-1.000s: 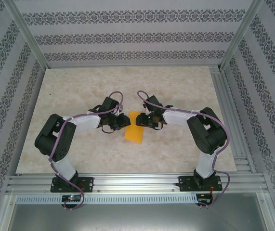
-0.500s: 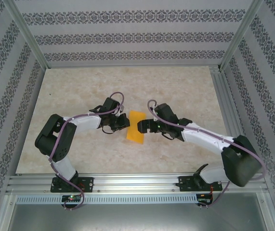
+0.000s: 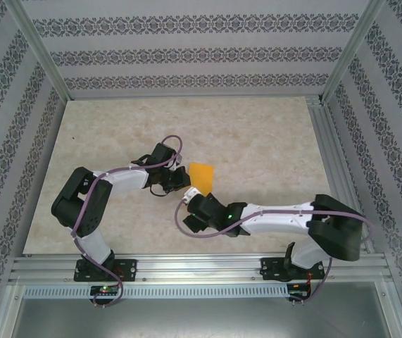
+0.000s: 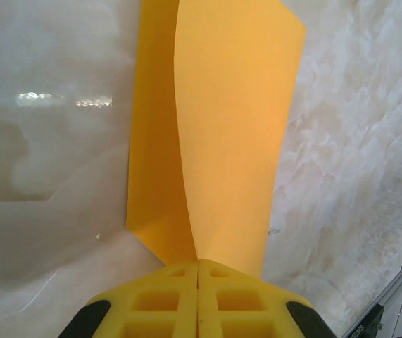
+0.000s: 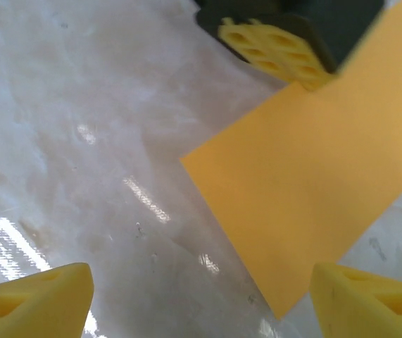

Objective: Fold a paper plane with a square sheet of paper (fold left side to right side)
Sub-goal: Third fold the triangle at the center of the table.

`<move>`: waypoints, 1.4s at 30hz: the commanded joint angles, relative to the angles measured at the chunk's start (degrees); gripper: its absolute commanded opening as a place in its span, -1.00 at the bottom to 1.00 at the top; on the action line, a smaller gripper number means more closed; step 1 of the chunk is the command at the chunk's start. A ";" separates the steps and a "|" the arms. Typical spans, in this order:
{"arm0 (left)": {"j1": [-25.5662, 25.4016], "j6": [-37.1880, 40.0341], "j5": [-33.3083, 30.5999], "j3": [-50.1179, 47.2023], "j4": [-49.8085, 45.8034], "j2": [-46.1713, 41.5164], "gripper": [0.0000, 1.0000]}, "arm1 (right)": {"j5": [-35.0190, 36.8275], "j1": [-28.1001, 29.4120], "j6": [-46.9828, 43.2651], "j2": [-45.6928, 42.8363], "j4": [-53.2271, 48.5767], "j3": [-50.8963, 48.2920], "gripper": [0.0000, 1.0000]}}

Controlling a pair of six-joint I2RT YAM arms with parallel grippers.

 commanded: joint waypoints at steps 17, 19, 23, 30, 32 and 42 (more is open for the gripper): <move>-0.94 0.38 -0.91 0.80 -2.13 -1.43 -0.83 | 12.99 2.56 -10.21 12.25 -1.33 9.73 -0.17; -0.86 0.35 -0.92 0.82 -2.13 -1.38 -0.83 | 13.35 2.57 -10.26 11.78 -1.70 9.77 -0.33; -0.96 0.37 -0.92 0.96 -2.13 -0.94 -0.83 | 12.96 2.55 -10.37 10.52 -1.85 9.52 -0.60; -0.93 0.60 -0.99 1.07 -2.47 -0.85 -0.81 | 11.97 2.47 -10.58 9.20 -2.27 9.40 -1.00; -0.95 0.83 -0.96 1.15 -2.72 -1.19 -0.80 | 11.72 2.43 -10.42 8.91 -2.15 9.05 -1.00; -0.19 6.98 -6.95 4.14 -14.04 -7.05 -0.06 | 2.04 -1.35 -7.56 4.24 0.84 4.62 -1.00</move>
